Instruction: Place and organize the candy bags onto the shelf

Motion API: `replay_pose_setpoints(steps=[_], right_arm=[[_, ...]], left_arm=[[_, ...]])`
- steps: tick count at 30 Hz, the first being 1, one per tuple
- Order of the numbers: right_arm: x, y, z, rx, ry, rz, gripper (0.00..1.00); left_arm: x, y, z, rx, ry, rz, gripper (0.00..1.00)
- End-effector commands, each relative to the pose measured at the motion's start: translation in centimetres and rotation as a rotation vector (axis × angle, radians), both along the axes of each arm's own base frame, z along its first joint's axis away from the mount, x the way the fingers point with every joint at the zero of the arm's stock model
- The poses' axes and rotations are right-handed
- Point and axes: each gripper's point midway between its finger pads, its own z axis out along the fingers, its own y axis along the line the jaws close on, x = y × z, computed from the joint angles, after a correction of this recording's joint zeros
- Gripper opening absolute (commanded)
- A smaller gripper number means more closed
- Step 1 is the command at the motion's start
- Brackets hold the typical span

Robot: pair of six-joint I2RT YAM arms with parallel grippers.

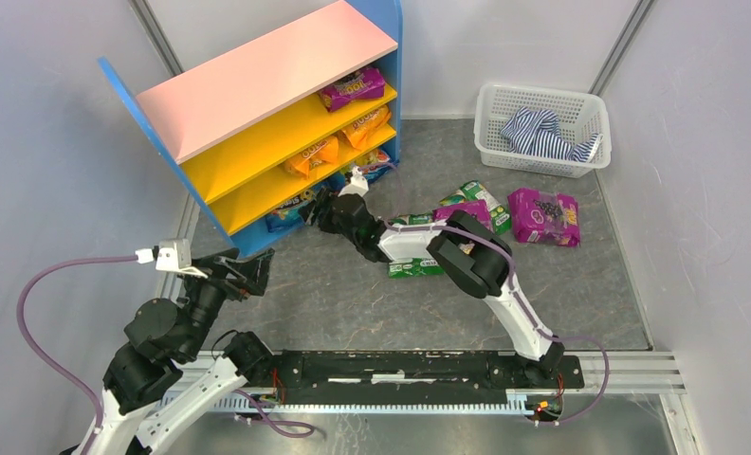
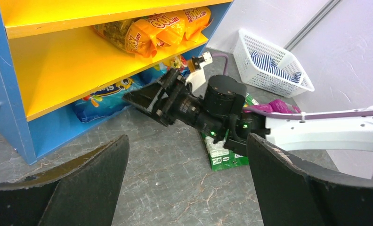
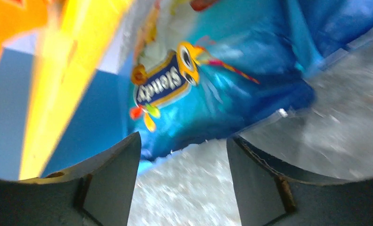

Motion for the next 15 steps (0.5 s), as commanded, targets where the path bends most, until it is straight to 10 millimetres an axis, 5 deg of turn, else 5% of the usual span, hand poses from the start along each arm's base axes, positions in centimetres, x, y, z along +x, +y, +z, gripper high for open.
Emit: replay_pose_setpoints(steps=[1, 10, 15], right_arm=[[-2.3, -2.5, 4.4, -0.073, -0.104, 0.081, 0.77], [-10.9, -10.9, 5.6, -0.364, -0.203, 0.316, 0.88], [-12.3, -18.2, 6.4, -0.678, -0.237, 0.300, 0.90]], left_arm=[[0.5, -0.2, 0.1, 0.003, 0.003, 0.011, 1.00], [0.2, -0.6, 0.3, -0.003, -0.016, -0.022, 1.00], [0.4, -1.7, 0.0, 0.027, -0.003, -0.063, 1.00]])
